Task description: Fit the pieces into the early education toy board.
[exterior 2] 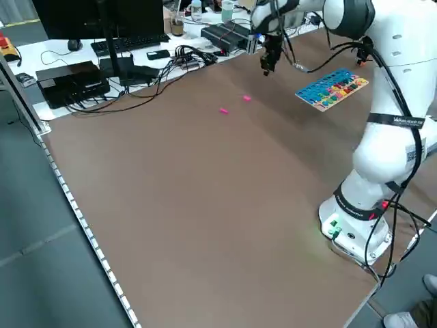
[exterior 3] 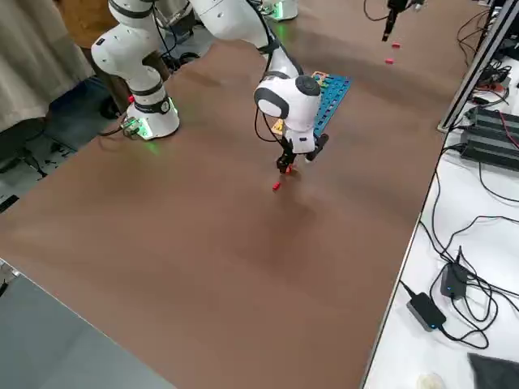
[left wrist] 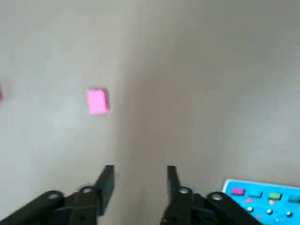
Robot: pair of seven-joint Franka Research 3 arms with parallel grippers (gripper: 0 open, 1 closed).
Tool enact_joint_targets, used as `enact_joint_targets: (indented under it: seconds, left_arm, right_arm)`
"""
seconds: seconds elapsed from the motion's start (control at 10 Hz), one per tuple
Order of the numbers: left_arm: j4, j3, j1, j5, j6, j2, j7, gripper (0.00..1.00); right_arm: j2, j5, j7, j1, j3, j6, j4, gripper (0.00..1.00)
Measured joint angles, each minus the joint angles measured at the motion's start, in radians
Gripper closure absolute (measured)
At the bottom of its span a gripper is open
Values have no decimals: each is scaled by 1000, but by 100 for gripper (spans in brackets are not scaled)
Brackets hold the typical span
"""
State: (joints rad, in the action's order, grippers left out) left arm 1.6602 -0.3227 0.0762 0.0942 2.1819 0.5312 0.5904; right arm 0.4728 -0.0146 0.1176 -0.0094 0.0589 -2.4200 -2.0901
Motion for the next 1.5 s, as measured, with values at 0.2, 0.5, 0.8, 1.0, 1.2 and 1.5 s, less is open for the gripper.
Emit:
enact_joint_targets:
  seconds: [0.2,0.5,0.8,1.0,1.2,1.5]
  left_arm:
    - [-25,1,-18,18,0,34,-16,11]
    - [-69,23,-16,38,-1,98,-17,22]
    - [-77,56,-16,71,-2,143,-24,22]
    - [-78,57,-15,71,-1,181,-26,23]
    - [-82,57,-14,72,10,211,-29,25]
    - [-86,59,-15,72,49,230,-30,28]
  right_arm:
    - [0,0,0,0,0,0,-1,48]
    - [1,0,0,0,0,-5,-8,50]
    - [1,0,0,0,0,-23,-23,50]
    - [1,0,0,0,0,-24,-24,50]
    - [1,0,0,0,0,-24,-24,50]
    - [1,0,0,0,0,-23,-24,50]
